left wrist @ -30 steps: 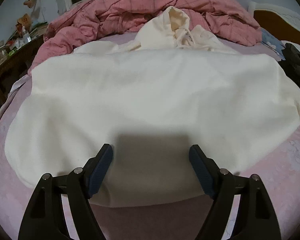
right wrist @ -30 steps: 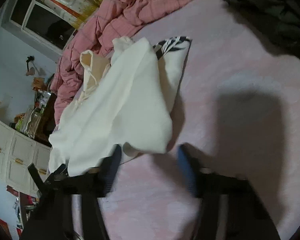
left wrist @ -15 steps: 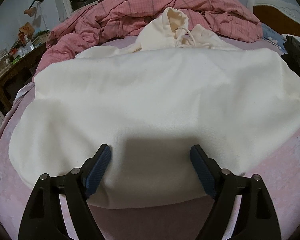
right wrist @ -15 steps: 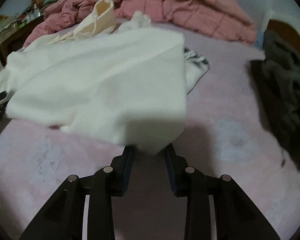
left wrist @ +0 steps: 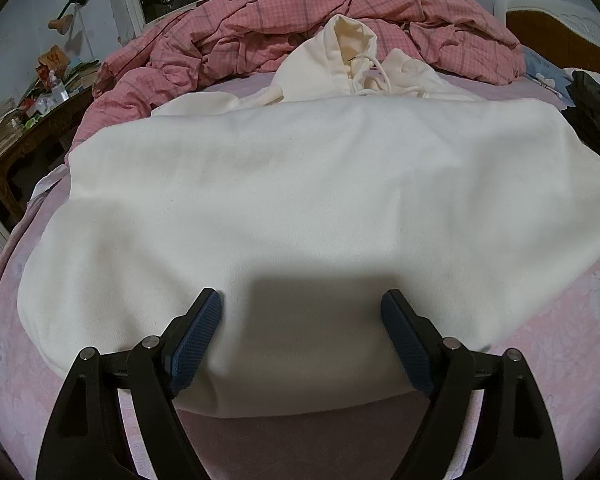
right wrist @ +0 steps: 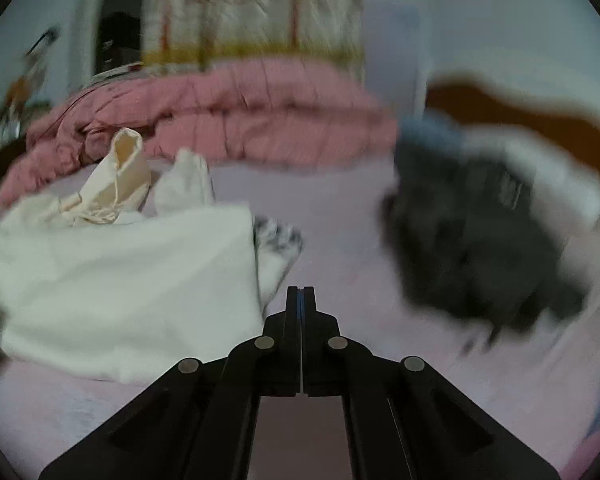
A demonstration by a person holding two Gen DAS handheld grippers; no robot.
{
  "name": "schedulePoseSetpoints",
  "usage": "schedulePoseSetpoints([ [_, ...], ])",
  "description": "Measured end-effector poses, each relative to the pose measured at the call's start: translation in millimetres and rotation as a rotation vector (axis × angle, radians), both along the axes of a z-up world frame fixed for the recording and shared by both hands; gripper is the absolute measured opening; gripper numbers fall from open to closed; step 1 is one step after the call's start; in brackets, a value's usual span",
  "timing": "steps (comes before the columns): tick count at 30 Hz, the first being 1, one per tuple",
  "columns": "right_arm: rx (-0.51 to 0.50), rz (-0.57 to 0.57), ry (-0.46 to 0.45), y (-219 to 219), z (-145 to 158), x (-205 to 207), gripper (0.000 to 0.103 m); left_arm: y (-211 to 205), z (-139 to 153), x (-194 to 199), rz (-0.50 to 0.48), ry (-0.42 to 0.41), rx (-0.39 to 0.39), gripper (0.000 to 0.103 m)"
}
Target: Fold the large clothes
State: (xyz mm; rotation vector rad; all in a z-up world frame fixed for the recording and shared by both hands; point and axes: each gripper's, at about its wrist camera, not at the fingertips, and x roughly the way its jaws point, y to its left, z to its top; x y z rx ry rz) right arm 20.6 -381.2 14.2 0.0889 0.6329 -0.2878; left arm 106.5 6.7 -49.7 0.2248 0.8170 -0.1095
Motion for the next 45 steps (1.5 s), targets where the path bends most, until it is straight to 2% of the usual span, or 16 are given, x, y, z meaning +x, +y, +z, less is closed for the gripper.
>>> schedulePoseSetpoints([
  [2,0.036,0.018,0.019,-5.1,-7.8,3.7,0.000,0.1,-0.1,0.1,0.001,-0.001,0.005,0.082],
  [5,0.065,0.081,-0.035,1.4,-7.8,-0.6,0.000,-0.2,0.0,-0.3,0.003,-0.003,0.005,0.082],
  [8,0.164,0.234,-0.052,17.6,-5.7,-0.9,0.000,0.0,0.1,-0.3,0.005,-0.002,0.004,0.082],
  [10,0.183,0.300,-0.009,33.3,-11.0,9.5,0.000,-0.5,-0.1,-0.5,0.006,-0.003,0.010,0.083],
  [15,0.147,0.295,0.111,55.3,-32.8,32.1,0.000,-0.4,-0.4,-1.3,0.007,-0.003,0.001,0.083],
  [19,0.138,0.221,0.204,44.2,-52.8,45.0,0.000,1.2,0.1,-2.8,0.005,-0.005,-0.011,0.083],
  [23,0.170,0.236,0.249,29.1,-58.0,50.2,0.000,2.3,0.4,-3.4,0.004,-0.007,-0.011,0.083],
  [27,0.185,0.201,0.230,23.2,-52.1,48.0,0.000,2.1,0.3,-3.7,0.005,-0.007,-0.011,0.083],
  [31,0.187,0.195,0.160,25.8,-41.2,40.9,0.000,1.7,0.1,-4.3,0.005,-0.010,-0.012,0.083],
  [34,0.256,0.261,0.105,33.4,-31.5,37.1,0.001,0.6,0.3,-3.6,0.006,-0.015,0.007,0.083],
  [36,0.334,0.316,0.096,42.0,-29.8,39.5,0.001,0.0,1.0,-3.3,0.007,-0.016,0.009,0.083],
  [38,0.369,0.384,0.099,59.1,-29.1,43.0,0.001,-0.4,0.9,-3.6,0.007,-0.016,0.009,0.083],
  [41,0.302,0.404,0.151,85.0,-34.7,49.4,0.006,-0.3,0.9,-3.6,0.007,-0.017,0.005,0.083],
  [43,0.258,0.401,0.247,98.7,-50.4,58.4,0.010,0.6,2.0,-3.5,0.005,-0.017,-0.007,0.083],
  [44,0.226,0.390,0.331,105.3,-65.2,65.1,0.010,1.7,2.5,-4.7,0.003,-0.018,-0.014,0.083],
  [45,0.207,0.391,0.334,108.3,-69.5,65.2,0.010,2.9,4.5,-7.0,0.009,-0.025,-0.013,0.083],
])
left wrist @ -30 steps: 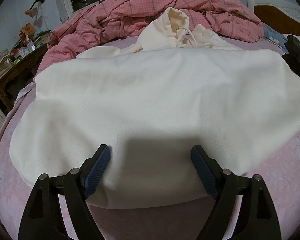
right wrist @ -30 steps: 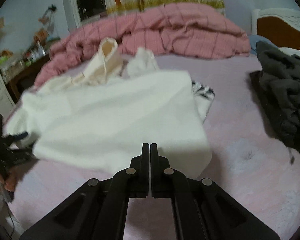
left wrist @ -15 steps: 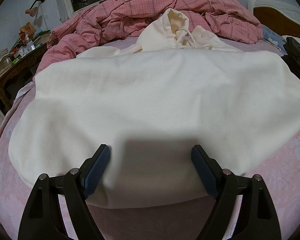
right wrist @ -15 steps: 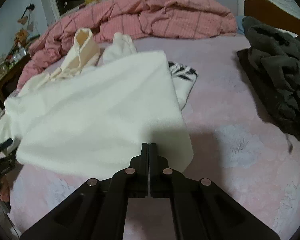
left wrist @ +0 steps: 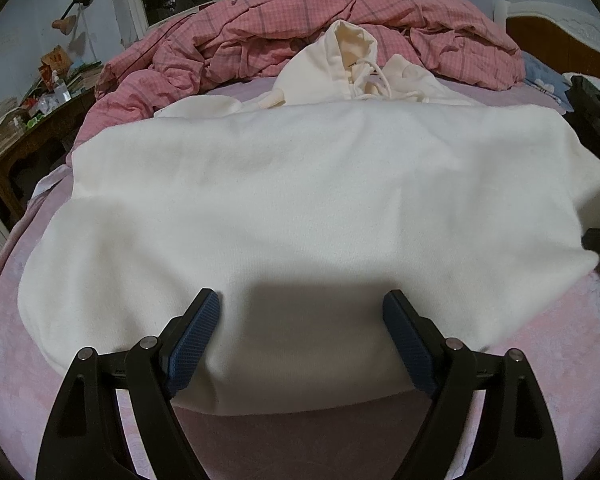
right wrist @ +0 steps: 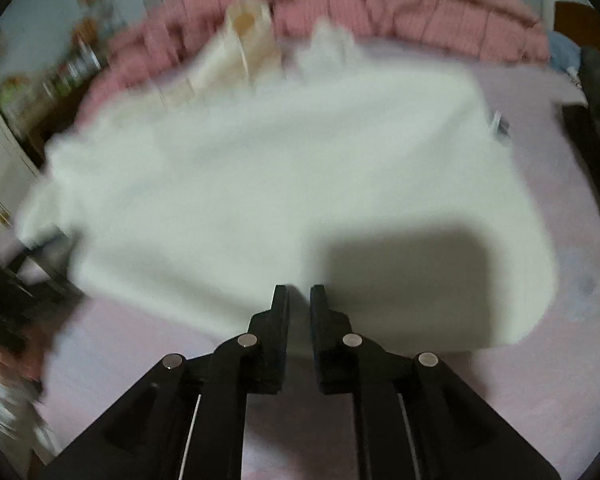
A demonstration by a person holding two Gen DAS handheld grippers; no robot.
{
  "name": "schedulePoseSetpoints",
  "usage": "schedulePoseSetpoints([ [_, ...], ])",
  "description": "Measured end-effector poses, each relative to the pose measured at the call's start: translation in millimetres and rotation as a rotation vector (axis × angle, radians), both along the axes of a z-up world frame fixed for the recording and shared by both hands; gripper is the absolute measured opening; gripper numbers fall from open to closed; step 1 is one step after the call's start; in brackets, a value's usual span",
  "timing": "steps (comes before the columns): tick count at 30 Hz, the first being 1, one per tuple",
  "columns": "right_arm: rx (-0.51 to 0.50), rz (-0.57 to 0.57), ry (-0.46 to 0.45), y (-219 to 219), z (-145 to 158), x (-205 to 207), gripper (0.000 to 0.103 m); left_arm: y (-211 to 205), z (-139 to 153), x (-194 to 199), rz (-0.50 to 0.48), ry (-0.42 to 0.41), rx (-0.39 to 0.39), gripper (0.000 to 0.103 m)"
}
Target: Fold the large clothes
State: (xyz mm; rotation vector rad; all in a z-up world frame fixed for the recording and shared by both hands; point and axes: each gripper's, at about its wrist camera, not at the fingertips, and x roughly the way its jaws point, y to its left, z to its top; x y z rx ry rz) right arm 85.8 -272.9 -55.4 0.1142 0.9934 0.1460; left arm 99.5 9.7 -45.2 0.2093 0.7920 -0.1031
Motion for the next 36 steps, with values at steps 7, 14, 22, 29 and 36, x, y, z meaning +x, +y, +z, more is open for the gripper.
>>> schedulePoseSetpoints([
  [7,-0.015,0.007,-0.054,1.5,3.8,-5.3,0.010,36.0,43.4,-60.2,0.062,-0.257,0.032,0.083],
  [14,0.004,-0.025,-0.038,1.4,3.0,3.6,0.010,143.7,34.3,-58.3,0.355,-0.166,-0.171,0.083],
  [22,-0.005,-0.032,-0.038,3.3,2.1,5.4,0.010,179.2,4.7,-39.7,0.249,0.076,-0.587,0.083],
  [29,-0.022,-0.030,-0.047,5.1,2.0,4.0,0.010,190.3,-0.3,-19.8,0.250,0.099,-0.815,0.082],
  [36,-0.042,-0.026,-0.054,7.5,2.8,3.4,0.011,237.1,-7.3,-3.3,0.364,0.139,-0.961,0.029],
])
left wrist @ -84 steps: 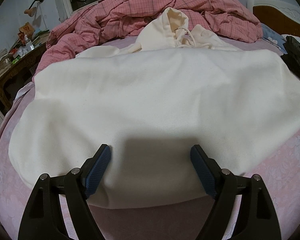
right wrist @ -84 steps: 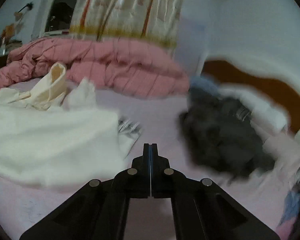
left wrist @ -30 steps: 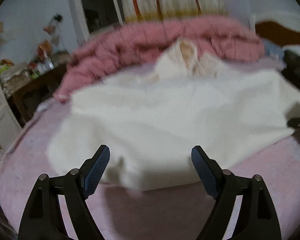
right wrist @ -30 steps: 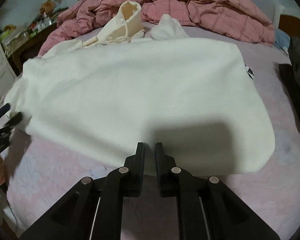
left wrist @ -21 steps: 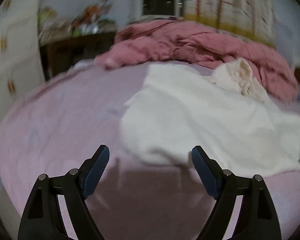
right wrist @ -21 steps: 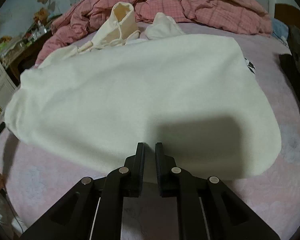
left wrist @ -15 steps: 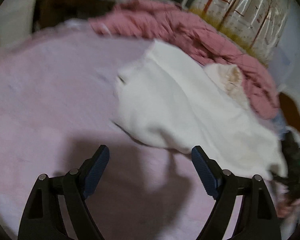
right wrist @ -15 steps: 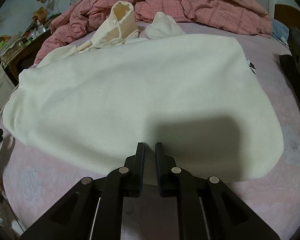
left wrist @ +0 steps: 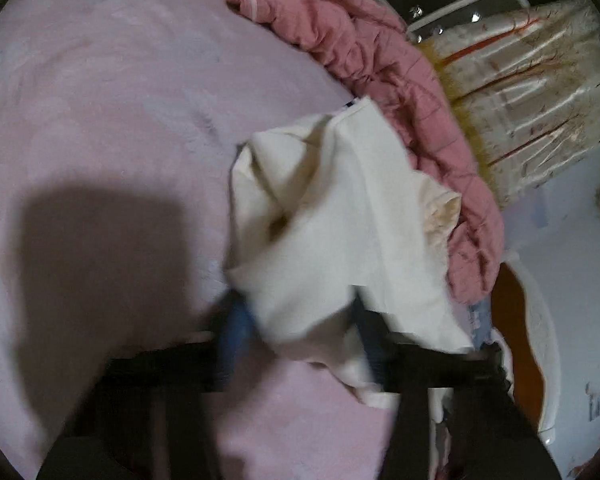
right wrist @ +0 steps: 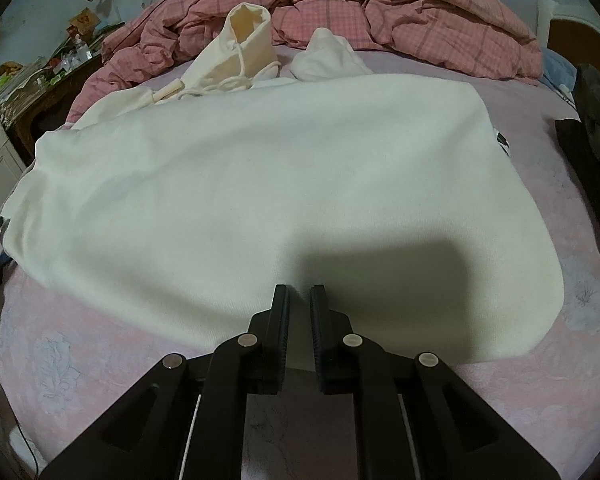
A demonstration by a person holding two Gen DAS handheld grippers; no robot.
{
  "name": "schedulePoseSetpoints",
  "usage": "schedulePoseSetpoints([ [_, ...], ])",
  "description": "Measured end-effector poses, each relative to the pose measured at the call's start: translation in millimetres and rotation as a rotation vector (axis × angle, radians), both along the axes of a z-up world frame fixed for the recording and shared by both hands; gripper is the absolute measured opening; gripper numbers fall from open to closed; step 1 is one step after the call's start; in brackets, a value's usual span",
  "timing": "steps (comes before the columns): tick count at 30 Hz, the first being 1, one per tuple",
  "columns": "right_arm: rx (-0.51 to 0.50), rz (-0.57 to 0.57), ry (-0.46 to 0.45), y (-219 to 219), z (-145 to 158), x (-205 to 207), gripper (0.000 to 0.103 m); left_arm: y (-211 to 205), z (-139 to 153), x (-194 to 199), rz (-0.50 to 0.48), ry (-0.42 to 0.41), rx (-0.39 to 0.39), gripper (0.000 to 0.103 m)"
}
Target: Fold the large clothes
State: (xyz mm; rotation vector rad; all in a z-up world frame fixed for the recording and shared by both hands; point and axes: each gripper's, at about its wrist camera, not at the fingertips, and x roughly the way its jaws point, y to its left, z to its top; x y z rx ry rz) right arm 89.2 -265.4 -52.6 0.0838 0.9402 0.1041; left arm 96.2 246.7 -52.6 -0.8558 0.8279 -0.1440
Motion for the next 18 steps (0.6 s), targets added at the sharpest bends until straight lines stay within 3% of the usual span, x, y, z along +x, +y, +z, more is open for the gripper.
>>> schedulePoseSetpoints([
  [1,0.000,0.000,0.001,-0.2,0.2,0.1,0.011,0.7,0.9,1.7,-0.003,-0.013,0.008,0.018],
  [2,0.000,0.001,0.002,-0.5,0.0,0.2,0.011,1.0,4.2,3.0,0.000,-0.021,0.032,0.014],
  [5,-0.002,0.002,0.004,-0.8,0.1,0.3,0.011,2.0,30.0,-5.3,0.023,-0.100,0.117,0.009],
  [8,0.005,-0.002,0.003,-0.4,-0.2,-0.3,0.011,-18.3,70.4,-21.1,0.041,-0.264,0.373,0.008],
  [9,0.004,-0.001,0.003,0.0,0.1,0.0,0.011,-26.5,76.9,-23.7,0.048,-0.285,0.434,0.008],
  [14,-0.006,0.002,0.004,-0.1,-0.6,-0.2,0.011,-19.9,42.7,2.6,0.066,-0.041,0.418,0.008],
  [17,-0.014,0.006,0.002,0.7,-0.2,-0.2,0.011,-19.4,34.9,5.9,0.061,0.016,0.452,0.015],
  [18,-0.018,0.006,0.002,0.6,0.0,0.1,0.011,-22.3,37.2,4.9,0.065,0.010,0.500,0.021],
])
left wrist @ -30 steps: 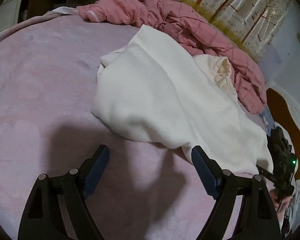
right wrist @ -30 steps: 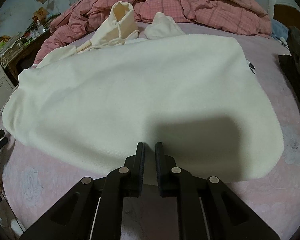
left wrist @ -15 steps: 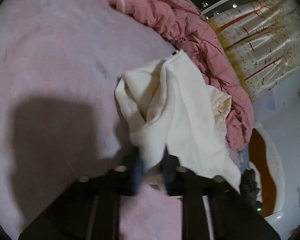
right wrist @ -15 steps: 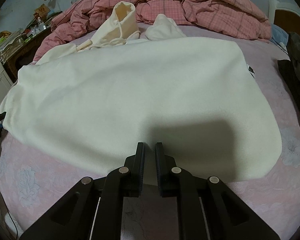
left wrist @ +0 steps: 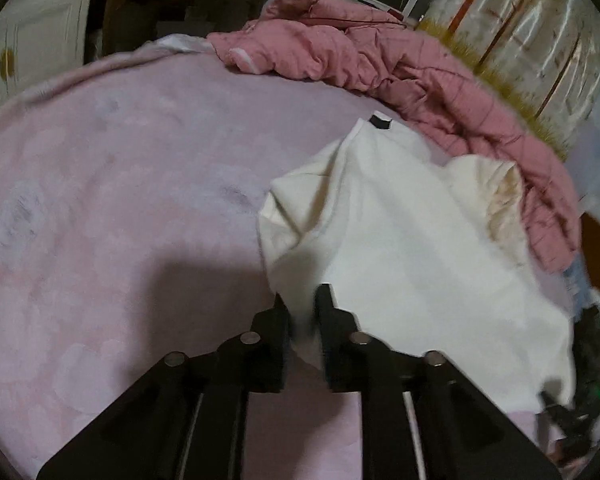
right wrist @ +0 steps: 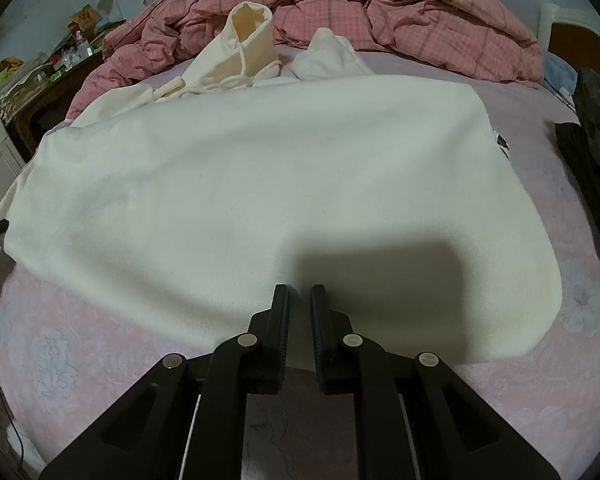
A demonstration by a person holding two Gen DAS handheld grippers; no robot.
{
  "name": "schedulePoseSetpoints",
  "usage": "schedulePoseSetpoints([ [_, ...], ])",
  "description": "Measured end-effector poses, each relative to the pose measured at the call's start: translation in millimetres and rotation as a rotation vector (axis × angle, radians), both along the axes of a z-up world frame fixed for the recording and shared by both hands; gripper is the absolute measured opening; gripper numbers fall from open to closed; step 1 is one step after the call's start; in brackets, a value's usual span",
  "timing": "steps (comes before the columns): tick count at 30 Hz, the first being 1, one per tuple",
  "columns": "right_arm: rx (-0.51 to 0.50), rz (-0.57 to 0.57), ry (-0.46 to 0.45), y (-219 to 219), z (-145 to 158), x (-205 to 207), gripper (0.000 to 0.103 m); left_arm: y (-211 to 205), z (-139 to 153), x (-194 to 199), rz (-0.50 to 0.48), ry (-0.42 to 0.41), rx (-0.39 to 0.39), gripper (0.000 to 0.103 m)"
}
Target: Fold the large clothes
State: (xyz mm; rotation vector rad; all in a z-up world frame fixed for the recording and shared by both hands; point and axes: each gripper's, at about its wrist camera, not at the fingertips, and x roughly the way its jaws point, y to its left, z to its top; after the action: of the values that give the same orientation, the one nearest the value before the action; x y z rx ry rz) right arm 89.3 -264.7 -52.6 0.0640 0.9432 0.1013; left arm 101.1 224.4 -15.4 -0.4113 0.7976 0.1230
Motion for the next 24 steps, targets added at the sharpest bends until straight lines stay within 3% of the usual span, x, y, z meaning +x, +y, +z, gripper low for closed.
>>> schedulePoseSetpoints([
  [2,-0.006,0.000,0.000,1.5,0.2,-0.1,0.011,-6.1,6.3,-8.0,0.015,-0.044,0.123,0.025],
  [5,-0.023,0.002,-0.005,3.6,0.4,-0.9,0.011,-17.2,23.7,-26.3,0.102,-0.163,0.354,0.025],
  [6,-0.029,0.003,-0.008,4.3,0.4,-1.2,0.011,-24.0,29.8,-30.4,0.134,-0.200,0.435,0.029],
  [8,-0.034,0.004,-0.011,5.1,0.3,-1.5,0.011,-39.0,41.6,-38.9,0.127,-0.296,0.555,0.033],
  [9,-0.035,0.004,-0.012,4.9,0.3,-1.4,0.011,-44.2,45.1,-46.0,0.099,-0.329,0.560,0.035],
  [11,-0.030,0.003,-0.014,4.5,0.0,-1.4,0.011,-49.4,51.1,-51.1,0.025,-0.369,0.499,0.036],
  [15,-0.025,0.000,-0.017,4.1,0.0,-1.6,0.011,-53.1,45.7,-38.2,-0.086,-0.329,0.345,0.036],
  [21,-0.022,0.007,-0.016,4.6,2.1,-2.5,0.011,-56.3,26.7,-5.1,-0.114,-0.220,0.260,0.036],
  [24,-0.087,0.089,-0.062,21.6,10.3,-12.5,0.012,-51.1,32.5,1.8,-0.092,-0.214,0.217,0.036],
])
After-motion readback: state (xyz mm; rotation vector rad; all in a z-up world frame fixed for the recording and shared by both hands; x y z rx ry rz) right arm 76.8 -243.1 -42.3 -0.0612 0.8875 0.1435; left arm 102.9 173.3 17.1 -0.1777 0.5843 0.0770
